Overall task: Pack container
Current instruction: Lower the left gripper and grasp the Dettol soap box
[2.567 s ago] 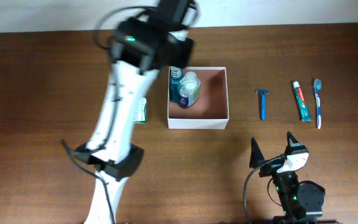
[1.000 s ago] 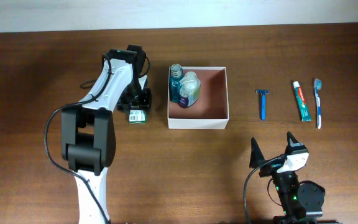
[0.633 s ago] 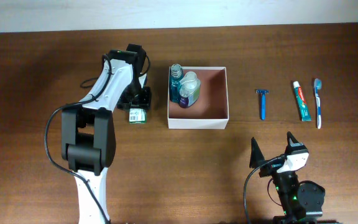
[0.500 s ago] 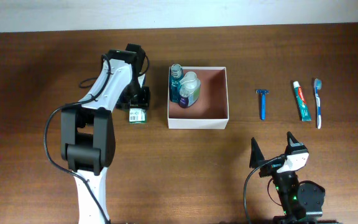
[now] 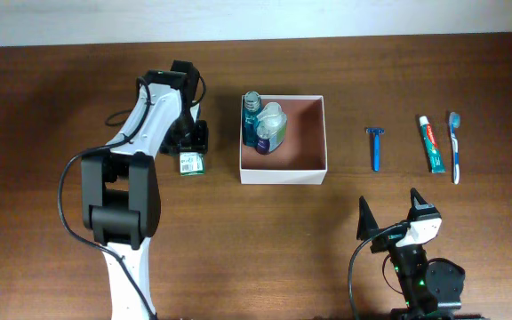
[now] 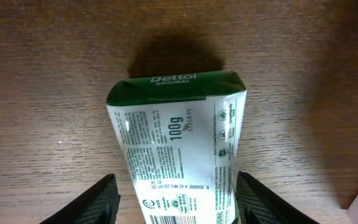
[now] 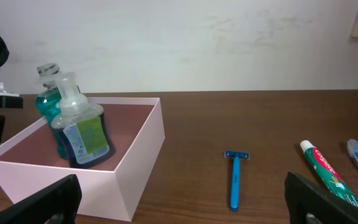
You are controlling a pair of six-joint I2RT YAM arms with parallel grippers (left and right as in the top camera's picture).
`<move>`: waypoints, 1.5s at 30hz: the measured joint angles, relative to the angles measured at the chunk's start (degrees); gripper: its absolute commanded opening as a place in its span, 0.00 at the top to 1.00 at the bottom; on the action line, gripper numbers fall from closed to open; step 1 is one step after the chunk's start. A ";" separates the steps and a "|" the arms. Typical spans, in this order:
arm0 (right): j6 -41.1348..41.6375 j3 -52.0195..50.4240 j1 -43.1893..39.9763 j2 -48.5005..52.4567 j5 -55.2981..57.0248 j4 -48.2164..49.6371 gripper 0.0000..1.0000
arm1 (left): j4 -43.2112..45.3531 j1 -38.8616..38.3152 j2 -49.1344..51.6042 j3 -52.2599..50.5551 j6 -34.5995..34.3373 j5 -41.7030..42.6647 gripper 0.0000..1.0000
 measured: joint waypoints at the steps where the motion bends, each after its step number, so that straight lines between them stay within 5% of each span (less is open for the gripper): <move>1: 0.02 0.00 0.00 0.00 0.00 0.00 0.01 | 0.00 0.00 0.00 0.00 0.00 -0.02 0.39; 25: 0.00 0.00 0.00 0.00 0.00 0.00 0.01 | 5.33 0.00 0.11 -5.31 -0.87 0.22 0.40; 33: 0.02 0.00 0.00 0.00 0.00 -0.02 0.01 | 5.49 0.02 0.11 -5.33 -1.31 0.48 0.67; 45: 0.02 0.00 0.00 0.00 0.00 -0.02 0.01 | -2.14 0.98 0.92 0.87 -1.29 1.84 0.73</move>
